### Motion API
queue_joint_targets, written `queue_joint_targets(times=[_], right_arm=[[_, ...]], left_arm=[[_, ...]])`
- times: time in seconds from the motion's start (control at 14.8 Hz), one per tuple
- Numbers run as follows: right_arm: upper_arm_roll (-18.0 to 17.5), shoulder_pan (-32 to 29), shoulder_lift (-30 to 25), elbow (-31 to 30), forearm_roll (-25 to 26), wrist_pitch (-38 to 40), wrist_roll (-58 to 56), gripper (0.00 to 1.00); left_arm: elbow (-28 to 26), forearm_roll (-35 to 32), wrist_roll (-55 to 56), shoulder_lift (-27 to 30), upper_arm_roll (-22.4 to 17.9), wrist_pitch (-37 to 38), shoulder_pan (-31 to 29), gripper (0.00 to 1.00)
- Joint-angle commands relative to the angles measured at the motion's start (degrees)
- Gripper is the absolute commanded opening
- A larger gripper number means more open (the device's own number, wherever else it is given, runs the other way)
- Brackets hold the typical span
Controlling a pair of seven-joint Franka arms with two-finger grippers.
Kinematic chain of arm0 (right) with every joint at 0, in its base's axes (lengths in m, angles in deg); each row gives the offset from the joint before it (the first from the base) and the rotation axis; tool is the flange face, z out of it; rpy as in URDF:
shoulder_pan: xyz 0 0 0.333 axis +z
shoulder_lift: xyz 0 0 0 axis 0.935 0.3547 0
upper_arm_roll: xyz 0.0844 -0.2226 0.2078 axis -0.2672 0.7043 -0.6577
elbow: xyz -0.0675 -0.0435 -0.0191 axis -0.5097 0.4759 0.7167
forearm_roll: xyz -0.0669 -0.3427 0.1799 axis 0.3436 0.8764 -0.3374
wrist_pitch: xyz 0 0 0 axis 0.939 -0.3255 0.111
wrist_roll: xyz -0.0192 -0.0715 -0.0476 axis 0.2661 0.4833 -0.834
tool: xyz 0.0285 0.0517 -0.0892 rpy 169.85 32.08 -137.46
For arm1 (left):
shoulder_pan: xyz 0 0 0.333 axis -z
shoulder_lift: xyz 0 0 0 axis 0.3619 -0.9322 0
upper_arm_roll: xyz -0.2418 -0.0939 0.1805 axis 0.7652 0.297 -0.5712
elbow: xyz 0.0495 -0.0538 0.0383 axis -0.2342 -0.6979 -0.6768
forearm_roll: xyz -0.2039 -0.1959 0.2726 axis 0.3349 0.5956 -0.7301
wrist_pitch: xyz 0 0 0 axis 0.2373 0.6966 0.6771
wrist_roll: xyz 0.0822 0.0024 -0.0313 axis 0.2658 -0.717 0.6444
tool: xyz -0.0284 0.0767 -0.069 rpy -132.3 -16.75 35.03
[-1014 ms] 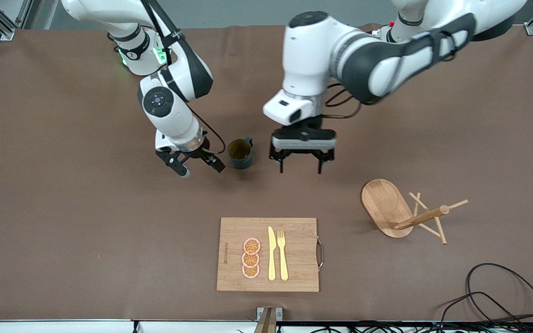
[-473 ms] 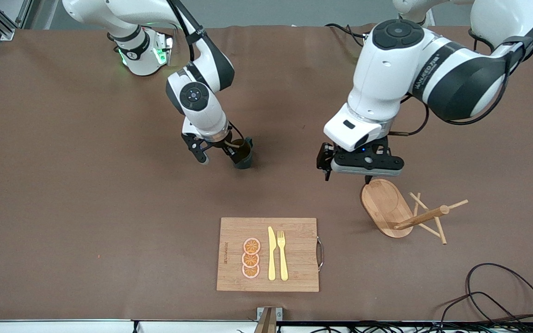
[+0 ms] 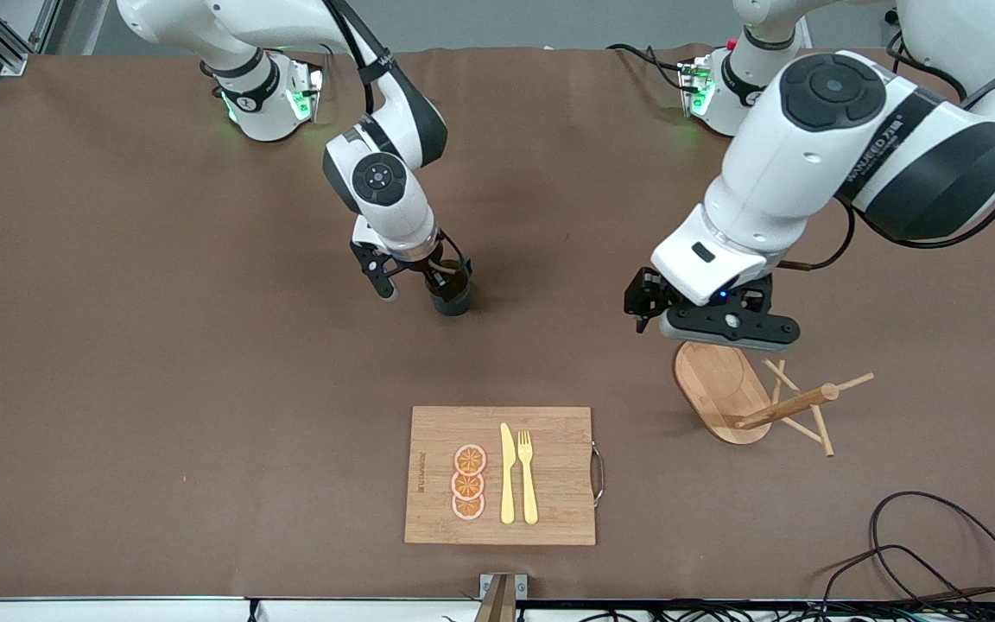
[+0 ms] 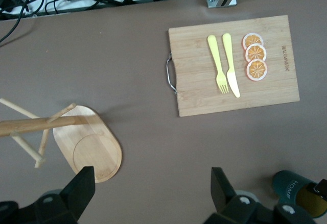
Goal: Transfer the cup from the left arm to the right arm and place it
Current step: 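Grasp the mug with the right gripper while the left gripper opens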
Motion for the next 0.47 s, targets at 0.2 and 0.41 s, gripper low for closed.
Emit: queue_joint_targets(times=[0.2, 0.41], right_arm=[[0.69, 2.0, 0.79, -0.82, -0.01, -0.32, 2.07, 0.94], [0.87, 2.0, 0.88, -0.64, -0.01, -0.06, 2.07, 0.95]], left_arm=[[3.62, 20.14, -7.6, 12.5, -21.97, 1.25, 7.63, 1.0], [3.36, 32.7, -16.54, 19.09, -39.27, 1.25, 14.56, 1.0]])
